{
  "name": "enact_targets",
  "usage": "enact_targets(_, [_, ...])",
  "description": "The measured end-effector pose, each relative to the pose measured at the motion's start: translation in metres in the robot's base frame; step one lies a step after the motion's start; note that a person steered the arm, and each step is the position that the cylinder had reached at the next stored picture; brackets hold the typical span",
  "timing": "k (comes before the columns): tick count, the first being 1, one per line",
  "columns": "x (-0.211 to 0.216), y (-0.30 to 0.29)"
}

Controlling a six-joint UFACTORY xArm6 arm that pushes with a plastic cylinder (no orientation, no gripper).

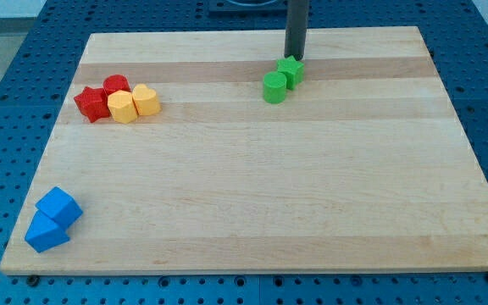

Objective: Push the green blocks to the bottom center

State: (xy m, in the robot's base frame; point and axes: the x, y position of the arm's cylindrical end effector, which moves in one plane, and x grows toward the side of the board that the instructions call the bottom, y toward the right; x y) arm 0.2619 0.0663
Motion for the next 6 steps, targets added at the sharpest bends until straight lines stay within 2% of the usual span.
enact_targets(4, [0.011, -0.031])
enact_targets(6, [0.005, -0.003])
